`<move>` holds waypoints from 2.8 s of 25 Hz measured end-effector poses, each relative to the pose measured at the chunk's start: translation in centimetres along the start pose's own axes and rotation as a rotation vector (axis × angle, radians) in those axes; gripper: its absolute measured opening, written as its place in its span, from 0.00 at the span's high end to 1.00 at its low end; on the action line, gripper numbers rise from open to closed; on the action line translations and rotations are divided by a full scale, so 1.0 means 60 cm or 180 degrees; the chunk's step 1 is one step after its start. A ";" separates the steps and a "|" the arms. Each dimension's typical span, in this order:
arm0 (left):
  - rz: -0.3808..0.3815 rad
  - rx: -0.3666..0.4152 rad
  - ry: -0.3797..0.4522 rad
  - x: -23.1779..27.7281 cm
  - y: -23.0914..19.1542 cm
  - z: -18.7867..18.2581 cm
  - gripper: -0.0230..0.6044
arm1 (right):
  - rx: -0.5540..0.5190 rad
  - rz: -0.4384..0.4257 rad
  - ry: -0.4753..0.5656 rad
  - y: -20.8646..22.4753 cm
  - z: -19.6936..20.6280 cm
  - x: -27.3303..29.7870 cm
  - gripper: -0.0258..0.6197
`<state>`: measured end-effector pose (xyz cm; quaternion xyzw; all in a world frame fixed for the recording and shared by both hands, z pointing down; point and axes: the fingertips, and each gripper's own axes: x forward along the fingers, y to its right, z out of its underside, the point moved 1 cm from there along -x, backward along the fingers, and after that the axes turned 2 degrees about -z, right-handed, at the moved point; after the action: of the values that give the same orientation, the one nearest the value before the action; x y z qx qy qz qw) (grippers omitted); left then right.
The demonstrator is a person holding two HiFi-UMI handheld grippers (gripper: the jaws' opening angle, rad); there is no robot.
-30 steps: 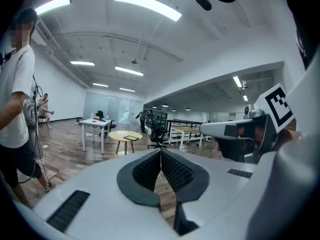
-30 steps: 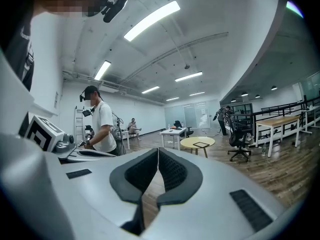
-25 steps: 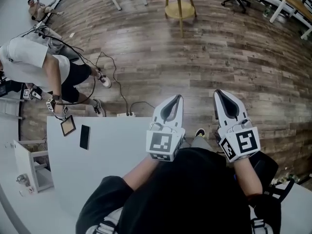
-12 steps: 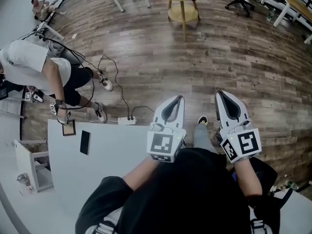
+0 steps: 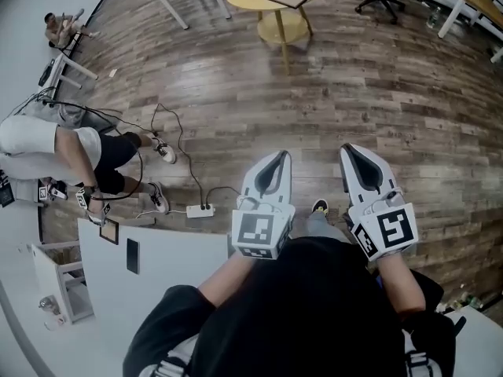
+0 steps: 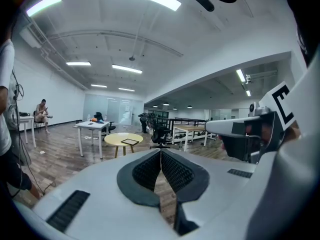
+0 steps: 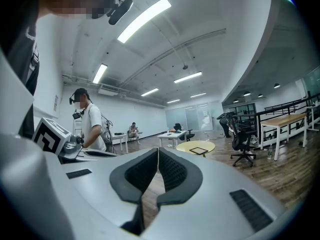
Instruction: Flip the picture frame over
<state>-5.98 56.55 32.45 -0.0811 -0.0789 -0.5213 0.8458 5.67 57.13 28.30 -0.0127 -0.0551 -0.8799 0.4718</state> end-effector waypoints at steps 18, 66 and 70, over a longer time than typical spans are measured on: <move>-0.0218 0.0062 -0.0129 0.197 -0.018 -0.021 0.93 | 0.0276 -0.0053 -0.0071 0.193 0.029 0.101 0.93; -0.0129 -0.0005 -0.0135 0.715 -0.357 -0.134 0.93 | 0.0091 -0.0049 -0.0156 0.485 -0.038 0.678 0.93; -0.0161 -0.0001 -0.0130 0.788 -0.350 -0.155 0.93 | 0.0090 -0.0085 -0.0123 0.554 -0.049 0.710 0.93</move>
<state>-3.31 4.10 34.84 -0.0898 -0.0982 -0.5408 0.8305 9.80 3.27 31.38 -0.0223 -0.0767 -0.8848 0.4590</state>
